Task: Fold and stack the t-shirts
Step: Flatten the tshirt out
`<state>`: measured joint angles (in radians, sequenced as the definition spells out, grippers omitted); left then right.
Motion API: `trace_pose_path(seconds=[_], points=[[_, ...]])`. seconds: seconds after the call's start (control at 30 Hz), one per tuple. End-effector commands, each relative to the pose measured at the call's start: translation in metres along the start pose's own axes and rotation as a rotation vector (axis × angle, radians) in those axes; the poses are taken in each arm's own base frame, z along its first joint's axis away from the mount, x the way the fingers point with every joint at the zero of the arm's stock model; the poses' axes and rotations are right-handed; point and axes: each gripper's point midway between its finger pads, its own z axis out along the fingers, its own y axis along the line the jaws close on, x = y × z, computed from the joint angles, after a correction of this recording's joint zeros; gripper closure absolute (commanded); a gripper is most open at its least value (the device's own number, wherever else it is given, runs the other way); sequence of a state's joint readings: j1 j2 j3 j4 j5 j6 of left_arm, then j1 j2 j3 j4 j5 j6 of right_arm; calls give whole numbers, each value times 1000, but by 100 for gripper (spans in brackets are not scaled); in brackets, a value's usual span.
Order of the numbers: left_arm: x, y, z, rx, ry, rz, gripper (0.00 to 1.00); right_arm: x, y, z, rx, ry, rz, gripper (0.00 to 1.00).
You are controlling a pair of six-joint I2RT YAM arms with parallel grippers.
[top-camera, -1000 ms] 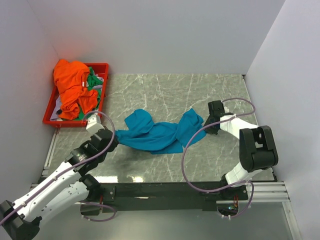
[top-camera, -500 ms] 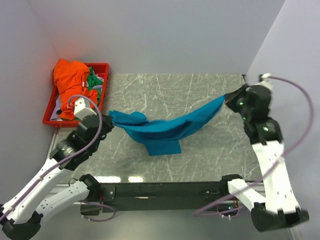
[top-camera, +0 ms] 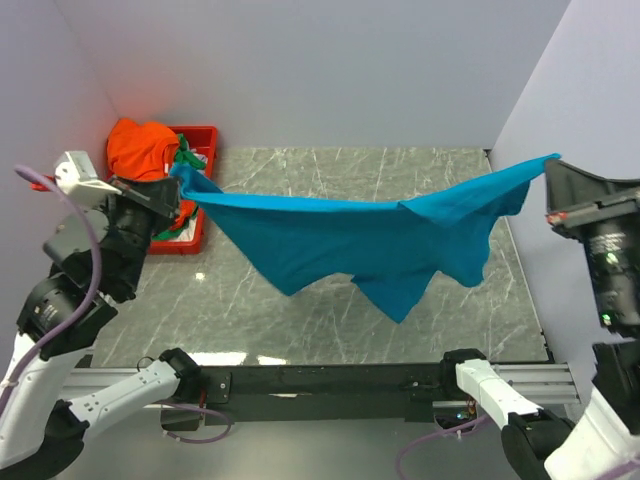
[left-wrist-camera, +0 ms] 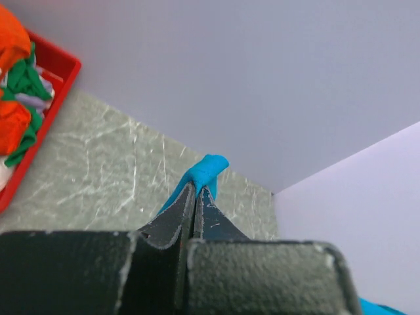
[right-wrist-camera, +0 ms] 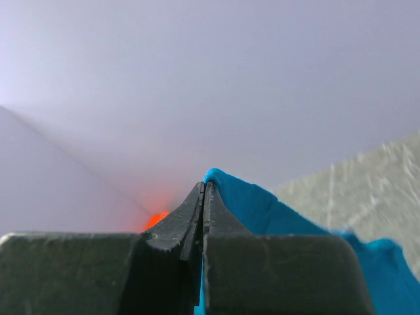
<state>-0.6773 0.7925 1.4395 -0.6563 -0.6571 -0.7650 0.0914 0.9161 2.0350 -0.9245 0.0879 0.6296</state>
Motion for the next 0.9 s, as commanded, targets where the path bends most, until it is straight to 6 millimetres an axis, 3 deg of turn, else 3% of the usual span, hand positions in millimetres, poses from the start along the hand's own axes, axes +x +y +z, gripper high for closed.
trace_pose_path(seconds=[0.0,0.1,0.2,0.23,0.27,0.3,0.33,0.37,0.43,0.47,0.5,0.53,0.57,0.6,0.63,0.67,0.7,0.73,0.87], points=[[-25,-9,4,-13,-68,41,99,-6,5,9,3,1,-16,100],[-33,-20,16,-17,-106,65,99,-6,11,23,-24,-4,-14,100],[-24,-30,41,-31,-123,96,99,8,12,51,-49,22,-7,100],[-11,-33,56,-44,-107,126,99,23,5,66,-37,51,-8,100],[-7,-35,66,-43,-101,133,99,22,10,76,-66,32,-3,100],[-6,-40,77,-31,-108,124,99,32,6,94,-57,56,0,100],[9,-41,97,-38,-82,140,99,41,0,107,-46,70,-2,100],[9,-38,113,-31,-76,135,99,40,4,119,-63,49,1,100],[19,-36,150,-22,-64,123,99,60,-2,152,-62,89,4,100],[15,-30,167,-10,-59,112,99,57,2,165,-81,70,0,100],[13,-27,180,-8,-62,106,99,74,-8,192,-52,100,-7,100],[3,-21,207,-13,-93,90,99,60,2,200,-75,66,-13,100],[0,-23,220,13,-90,89,99,59,4,210,-75,61,-25,100],[-2,-30,231,60,-74,85,99,73,-6,239,-46,88,-34,100],[-16,-31,252,69,-97,77,99,44,16,239,-95,22,-39,100],[-23,-34,261,90,-98,77,99,39,21,245,-106,9,-58,100],[-26,-43,267,136,-81,74,99,46,17,266,-94,17,-68,100],[-47,-49,277,157,-109,66,99,9,39,255,-138,-76,-78,100],[-93,-77,272,280,-165,41,99,-38,56,243,-186,-235,-71,100]])
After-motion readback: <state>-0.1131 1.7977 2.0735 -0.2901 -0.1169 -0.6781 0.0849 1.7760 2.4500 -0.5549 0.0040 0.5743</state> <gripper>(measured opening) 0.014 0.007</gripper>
